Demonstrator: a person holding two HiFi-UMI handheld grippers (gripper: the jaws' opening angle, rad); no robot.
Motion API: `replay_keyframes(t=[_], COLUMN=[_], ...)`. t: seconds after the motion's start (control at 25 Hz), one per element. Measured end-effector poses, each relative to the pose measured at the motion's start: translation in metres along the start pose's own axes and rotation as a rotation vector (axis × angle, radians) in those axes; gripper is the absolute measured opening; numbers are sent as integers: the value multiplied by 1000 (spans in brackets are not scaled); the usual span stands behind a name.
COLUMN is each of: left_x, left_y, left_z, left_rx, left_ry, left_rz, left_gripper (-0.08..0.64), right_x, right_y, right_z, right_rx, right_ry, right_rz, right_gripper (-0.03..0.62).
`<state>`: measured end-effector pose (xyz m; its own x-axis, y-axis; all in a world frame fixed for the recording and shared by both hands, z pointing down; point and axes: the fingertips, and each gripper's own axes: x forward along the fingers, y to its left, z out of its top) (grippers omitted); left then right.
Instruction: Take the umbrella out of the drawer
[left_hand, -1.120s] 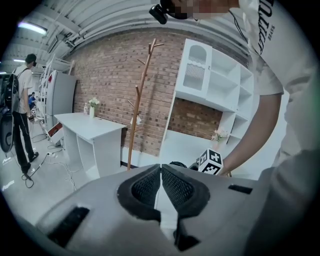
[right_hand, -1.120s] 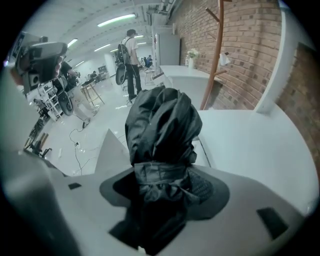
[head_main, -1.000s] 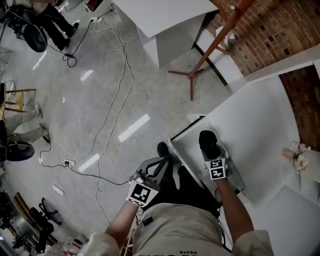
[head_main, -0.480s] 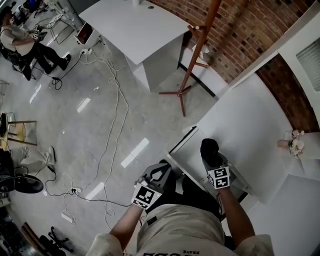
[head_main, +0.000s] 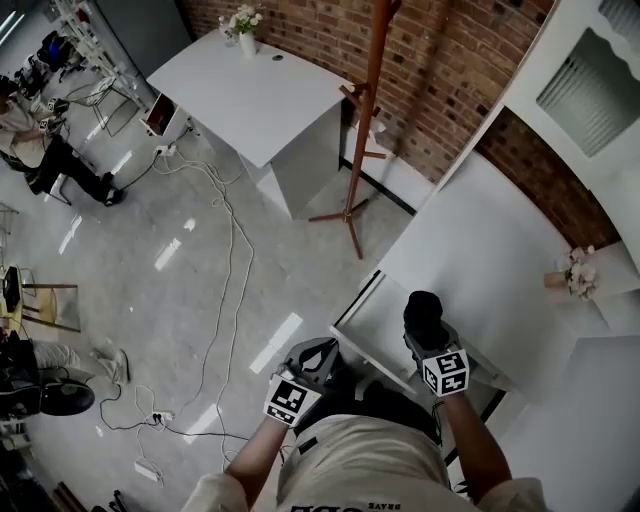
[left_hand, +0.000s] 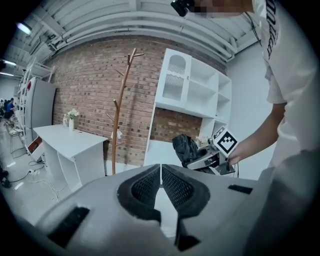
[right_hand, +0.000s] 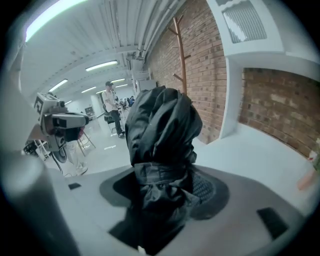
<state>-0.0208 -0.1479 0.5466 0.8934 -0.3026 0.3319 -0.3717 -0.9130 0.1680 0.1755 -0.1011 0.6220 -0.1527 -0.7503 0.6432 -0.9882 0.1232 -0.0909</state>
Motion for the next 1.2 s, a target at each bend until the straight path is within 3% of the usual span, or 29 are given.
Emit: replay_keyframes(t=[0.4,0.8,1.2], left_x=[-10,-29,-67], left_y=[-32,-106,-158], left_z=[10,13,21], left_rx=[15,-1,-8], left_ry=[-15,-47,-95], left_rz=[17,6,80], left_gripper=[26,26,26], right_x=[-68,-143,-219], right_y=[1,0,-4], right_z=[27,10,-3], right_rx=[51,85,85], right_ry=[-139,-232,-321], right_rz=[18,13,14], right_gripper=[276,276,276])
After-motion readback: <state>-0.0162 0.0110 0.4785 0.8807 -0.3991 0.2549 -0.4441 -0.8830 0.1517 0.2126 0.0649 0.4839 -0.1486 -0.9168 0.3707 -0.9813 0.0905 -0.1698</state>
